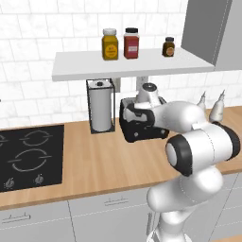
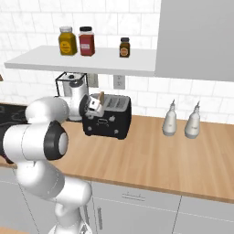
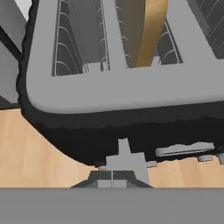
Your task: Start the toaster. Once the lever pops up, take the bread to the plate on the dining counter.
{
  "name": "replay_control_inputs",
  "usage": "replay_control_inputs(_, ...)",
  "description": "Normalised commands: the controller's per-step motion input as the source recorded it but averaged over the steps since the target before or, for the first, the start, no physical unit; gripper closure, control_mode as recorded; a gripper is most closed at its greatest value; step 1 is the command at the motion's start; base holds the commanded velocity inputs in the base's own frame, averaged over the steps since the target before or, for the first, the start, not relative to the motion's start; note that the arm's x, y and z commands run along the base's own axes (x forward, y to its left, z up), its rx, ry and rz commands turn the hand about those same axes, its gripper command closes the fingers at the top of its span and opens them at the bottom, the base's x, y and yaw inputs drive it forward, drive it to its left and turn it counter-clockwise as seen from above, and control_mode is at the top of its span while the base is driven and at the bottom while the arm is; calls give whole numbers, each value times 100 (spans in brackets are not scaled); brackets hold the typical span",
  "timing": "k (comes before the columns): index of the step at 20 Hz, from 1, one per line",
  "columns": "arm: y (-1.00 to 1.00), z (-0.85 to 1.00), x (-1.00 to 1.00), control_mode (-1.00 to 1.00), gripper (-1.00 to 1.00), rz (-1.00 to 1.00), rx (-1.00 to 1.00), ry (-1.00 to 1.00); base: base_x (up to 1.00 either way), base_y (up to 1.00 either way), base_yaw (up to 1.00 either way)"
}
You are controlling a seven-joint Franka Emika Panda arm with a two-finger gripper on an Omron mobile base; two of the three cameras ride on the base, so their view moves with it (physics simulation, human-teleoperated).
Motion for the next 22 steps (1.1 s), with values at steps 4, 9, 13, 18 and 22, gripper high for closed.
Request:
replay_control_inputs(4, -3, -13, 19, -100, 100, -1, 3, 0, 0, 0, 0)
replay_control_inputs(9, -11, -26, 0, -100, 100, 0, 3, 0, 0, 0, 0)
replay_control_inputs(13, -19, -52, -8, -100, 100, 0, 4, 0, 0, 0, 0)
replay_control_inputs(18, -23, -76, -27, -100, 100, 0, 4, -3, 0, 0, 0)
replay_control_inputs(22, -13, -84, -23, -100, 100, 0, 3, -6, 0, 0, 0)
